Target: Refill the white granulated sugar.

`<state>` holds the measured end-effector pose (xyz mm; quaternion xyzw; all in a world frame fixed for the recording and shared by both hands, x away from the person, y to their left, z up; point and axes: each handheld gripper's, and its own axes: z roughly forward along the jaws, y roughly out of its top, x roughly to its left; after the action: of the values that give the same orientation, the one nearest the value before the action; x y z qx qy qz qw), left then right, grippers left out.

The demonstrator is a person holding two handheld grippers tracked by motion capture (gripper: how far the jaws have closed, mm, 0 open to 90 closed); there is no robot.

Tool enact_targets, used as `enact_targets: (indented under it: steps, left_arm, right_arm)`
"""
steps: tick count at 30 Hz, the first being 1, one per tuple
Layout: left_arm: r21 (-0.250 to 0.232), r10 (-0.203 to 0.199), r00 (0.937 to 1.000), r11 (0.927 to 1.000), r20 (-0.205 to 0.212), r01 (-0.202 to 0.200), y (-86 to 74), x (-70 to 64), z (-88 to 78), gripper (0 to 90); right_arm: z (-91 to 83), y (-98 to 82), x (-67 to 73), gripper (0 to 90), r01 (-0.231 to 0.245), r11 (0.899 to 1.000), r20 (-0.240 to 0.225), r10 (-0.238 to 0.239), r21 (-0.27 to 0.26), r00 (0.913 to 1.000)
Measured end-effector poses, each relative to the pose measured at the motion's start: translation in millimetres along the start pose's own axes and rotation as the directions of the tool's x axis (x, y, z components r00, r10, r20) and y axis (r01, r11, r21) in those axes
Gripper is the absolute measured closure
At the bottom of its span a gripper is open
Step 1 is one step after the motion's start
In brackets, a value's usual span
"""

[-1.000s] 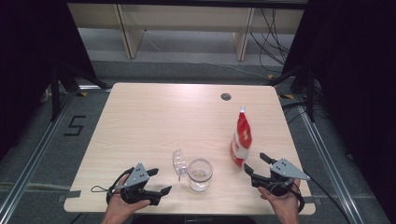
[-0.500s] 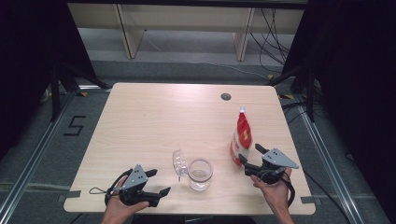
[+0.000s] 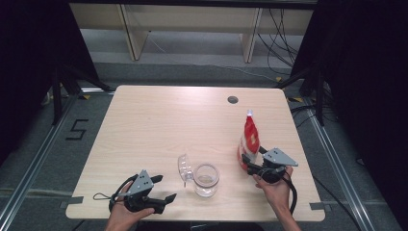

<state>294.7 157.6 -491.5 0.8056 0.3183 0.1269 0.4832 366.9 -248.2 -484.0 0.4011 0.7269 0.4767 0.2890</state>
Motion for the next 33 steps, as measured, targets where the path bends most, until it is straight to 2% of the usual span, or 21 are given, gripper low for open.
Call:
enact_targets:
  steps: [2, 4, 7, 8, 9, 10, 13, 16, 17, 19, 20, 21, 22, 23, 24, 26, 27, 28, 29, 30, 33]
  left_arm:
    - [0.005, 0.006, 1.0, 1.0, -0.003, -0.006, 0.4, -0.6, 0.0, 19.9]
    - [0.007, 0.009, 1.0, 0.9999, -0.002, -0.009, 0.4, -0.9, -0.1, 19.9]
    - [0.008, 0.009, 1.0, 0.9999, -0.003, -0.009, 0.3, -1.0, -0.3, 20.1]
    - [0.005, 0.009, 1.0, 0.9999, 0.003, -0.009, 0.2, -0.5, -0.1, 20.4]
    - [0.005, 0.009, 1.0, 0.9999, 0.003, -0.009, 0.2, -0.5, -0.1, 20.5]
    - [0.006, 0.006, 1.0, 1.0, -0.004, -0.006, 0.1, -0.9, 0.0, 20.5]
    - [0.002, 0.002, 1.0, 1.0, 0.0, -0.002, 0.1, -1.4, 0.4, 20.8]
    - [0.007, 0.006, 1.0, 1.0, 0.0, -0.006, 0.1, -1.4, 0.1, 21.0]
    - [0.007, 0.006, 1.0, 1.0, 0.0, -0.006, 0.1, -1.4, 0.1, 21.0]
    - [0.008, 0.004, 1.0, 1.0, -0.001, -0.004, -0.1, -1.3, 0.3, 21.1]
    - [-0.002, 0.002, 1.0, 1.0, 0.005, -0.002, -0.7, -0.7, 1.7, 21.2]
    - [-0.002, 0.002, 1.0, 1.0, 0.005, -0.002, -0.7, -0.7, 1.7, 21.2]
    - [0.01, 0.014, 0.9999, 0.9999, -0.002, -0.014, -0.6, -0.2, 0.7, 21.2]
    - [0.009, 0.012, 0.9999, 0.9999, -0.002, -0.012, -0.6, -0.2, 0.8, 21.2]
    - [0.009, 0.012, 0.9999, 0.9999, -0.002, -0.012, -0.6, -0.2, 0.8, 21.2]
    - [0.011, 0.012, 0.9999, 0.9999, 0.0, -0.012, -0.8, 0.4, 0.9, 21.2]
    - [0.011, 0.012, 0.9999, 0.9999, 0.0, -0.012, -0.8, 0.4, 0.9, 21.3]
    - [0.004, 0.009, 1.0, 1.0, 0.002, -0.009, -1.1, 0.4, 1.4, 21.3]
    - [0.004, 0.003, 1.0, 1.0, 0.002, -0.003, -1.3, 0.2, 1.5, 21.3]
    - [0.01, 0.004, 1.0, 0.9999, -0.001, -0.004, -1.0, 0.1, 1.3, 21.3]
    - [0.016, 0.012, 0.9999, 0.9998, -0.005, -0.012, -0.9, 0.6, 0.9, 21.2]
  right_arm:
    - [1.4, -0.2, -0.6, 36.2, -0.017, 1.0, -0.016, 0.017, 0.007, 0.9997]
    - [1.6, -0.1, -1.2, 36.6, 0.002, 1.0, -0.017, -0.002, 0.005, 0.9999]
    - [1.7, 0.0, -2.8, 37.1, -0.001, 1.0, -0.034, 0.001, 0.003, 0.9994]
    - [0.3, 0.1, -2.8, 37.6, -0.034, 0.999, -0.051, 0.034, 0.016, 0.9981]
    - [0.3, 0.1, -2.8, 37.6, -0.034, 0.999, -0.051, 0.034, 0.016, 0.9981]
    - [1.9, 0.2, -8.3, 38.1, 0.007, 1.0, -0.074, -0.006, 0.006, 0.9972]
    - [1.1, 0.9, -10.8, 39.0, 0.009, 1.0, -0.092, -0.007, 0.019, 0.9957]
    - [2.1, 1.1, -19.7, 40.2, 0.043, 0.999, -0.143, -0.041, 0.012, 0.9889]
    - [2.1, 1.1, -19.7, 40.2, 0.043, 0.999, -0.143, -0.041, 0.012, 0.9889]
    - [1.6, -0.1, -24.8, 41.3, 0.028, 1.0, -0.174, -0.026, 0.011, 0.9844]
    - [4.5, -0.4, -32.3, 41.4, 0.066, 0.997, -0.207, -0.07, -0.025, 0.9759]
    - [4.5, -0.4, -32.3, 41.4, 0.066, 0.997, -0.207, -0.07, -0.025, 0.9759]
    - [3.5, 0.2, -33.4, 41.4, 0.055, 0.998, -0.238, -0.052, 0.007, 0.9698]
    - [5.0, 1.1, -36.1, 41.4, 0.082, 0.997, -0.236, -0.083, -0.015, 0.9682]
    - [5.0, 1.1, -36.1, 41.4, 0.082, 0.997, -0.236, -0.083, -0.015, 0.9682]
    - [7.9, 1.4, -39.8, 41.8, 0.111, 0.993, -0.265, -0.117, -0.038, 0.9571]
    - [7.9, 1.4, -39.8, 41.8, 0.111, 0.993, -0.265, -0.117, -0.038, 0.9571]
    - [7.7, 2.8, -43.6, 42.0, 0.131, 0.991, -0.28, -0.134, -0.029, 0.9506]
    - [7.7, 2.8, -43.6, 42.0, 0.131, 0.991, -0.28, -0.134, -0.029, 0.9506]
    - [8.7, 2.6, -45.4, 42.1, 0.131, 0.991, -0.298, -0.136, -0.036, 0.9447]
    - [8.4, 2.6, -45.0, 42.2, 0.125, 0.992, -0.299, -0.128, -0.029, 0.9457]
